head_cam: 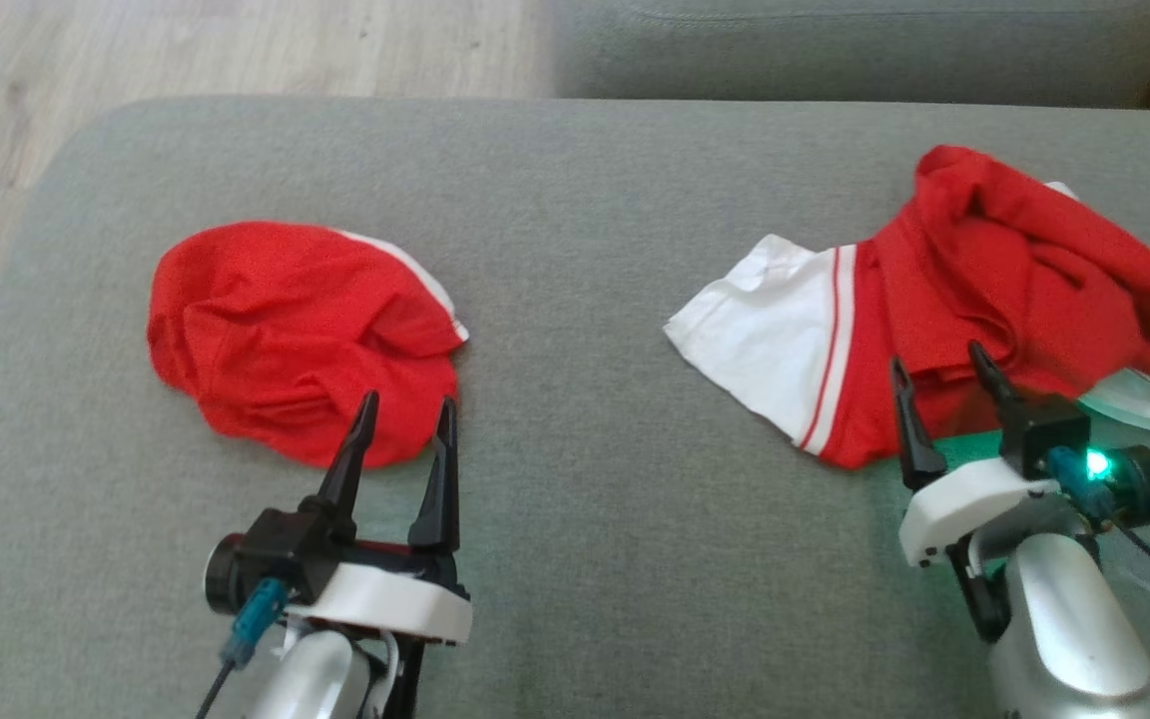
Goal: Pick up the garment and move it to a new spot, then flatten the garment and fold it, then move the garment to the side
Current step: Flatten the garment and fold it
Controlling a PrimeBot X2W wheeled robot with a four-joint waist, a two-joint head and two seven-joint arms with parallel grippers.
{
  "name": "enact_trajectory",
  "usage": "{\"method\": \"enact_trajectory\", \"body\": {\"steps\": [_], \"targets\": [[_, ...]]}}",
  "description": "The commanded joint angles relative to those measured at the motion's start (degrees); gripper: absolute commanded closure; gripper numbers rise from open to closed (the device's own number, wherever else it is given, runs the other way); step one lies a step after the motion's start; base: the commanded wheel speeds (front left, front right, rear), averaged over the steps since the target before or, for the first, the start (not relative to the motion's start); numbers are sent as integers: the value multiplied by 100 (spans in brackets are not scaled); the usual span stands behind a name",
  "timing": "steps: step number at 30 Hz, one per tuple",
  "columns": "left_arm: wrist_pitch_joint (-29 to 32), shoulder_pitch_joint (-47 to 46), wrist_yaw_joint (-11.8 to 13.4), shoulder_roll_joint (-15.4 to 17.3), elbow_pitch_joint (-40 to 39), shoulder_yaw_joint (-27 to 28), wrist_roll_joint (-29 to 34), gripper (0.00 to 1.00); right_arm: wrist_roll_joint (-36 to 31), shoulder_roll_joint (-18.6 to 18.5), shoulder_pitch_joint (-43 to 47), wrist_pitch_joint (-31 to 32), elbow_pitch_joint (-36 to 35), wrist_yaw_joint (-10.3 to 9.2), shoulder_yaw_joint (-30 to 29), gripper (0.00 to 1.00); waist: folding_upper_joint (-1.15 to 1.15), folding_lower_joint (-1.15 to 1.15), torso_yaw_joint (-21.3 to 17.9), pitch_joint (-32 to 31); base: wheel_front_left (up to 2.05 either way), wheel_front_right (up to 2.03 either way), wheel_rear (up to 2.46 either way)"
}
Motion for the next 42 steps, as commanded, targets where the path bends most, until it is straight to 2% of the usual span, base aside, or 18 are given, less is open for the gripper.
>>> {"method": "enact_trajectory", "body": {"steps": [1, 5, 6, 8, 14, 19, 23, 27, 33, 34, 35, 39, 42], "targets": [[-54, -301, -25, -13, -150, 243, 45, 0, -137, -30, -198, 17, -20, -4, 35, 0, 0, -1, 75, 58, 0, 0, 0], [-54, -335, -75, -52, -106, 315, 82, 0, -444, -30, -460, 60, 434, -4, -303, 0, 0, -1, 156, 104, 0, 0, 0], [-54, -334, -84, -60, -99, 333, 91, 0, -477, -30, -512, 42, 521, -4, -359, 24, 0, -1, 162, 111, 0, 0, 0], [-54, -323, -95, -73, -91, 376, 113, 0, -469, -30, -606, -56, 636, -4, -465, 100, 0, -1, 148, 119, 0, 0, 0], [-54, -271, -128, -100, -42, 501, 164, 0, -306, -30, -673, -298, 777, -4, -500, 100, 0, -1, -138, 44, 0, 0, 0], [-54, -232, -156, -128, -29, 596, 186, 0, 14, -30, -431, -384, 291, -4, -715, 100, 0, -1, -539, -129, 0, 0, 0], [-54, -141, -170, -164, -44, 687, 165, 0, 108, -30, -11, -393, -376, -4, -1228, 100, 0, -1, -927, -255, 0, 0, 0], [-54, -77, -201, -205, -40, 696, 165, 0, -107, -30, 408, -288, -897, -4, -1959, 100, 0, -1, -1222, -345, 0, 0, 0], [-54, -72, -220, -243, -20, 682, 172, 0, -369, -30, 678, 105, -1146, -4, -2778, 100, 0, -1, -1390, -400, 0, 0, 0], [-54, -73, -222, -248, -13, 684, 171, 0, -421, -30, 694, 171, -1148, -4, -2889, 17, 0, -1, -1404, -404, 0, 0, 0], [-54, -75, -226, -252, -3, 684, 170, 0, -408, -30, 689, 208, -1125, -4, -2933, 0, 0, -1, -1411, -407, 0, 0, 0], [-54, -73, -256, -263, 37, 692, 180, 0, -339, -30, 614, -31, -1186, -4, -2775, 0, 0, -1, -1399, -421, 0, 0, 0], [-54, -79, -275, -269, 58, 699, 190, 0, -32, -30, 550, -249, -1285, -4, -2311, 0, 0, -1, -1338, -440, 0, 0, 0]]}}
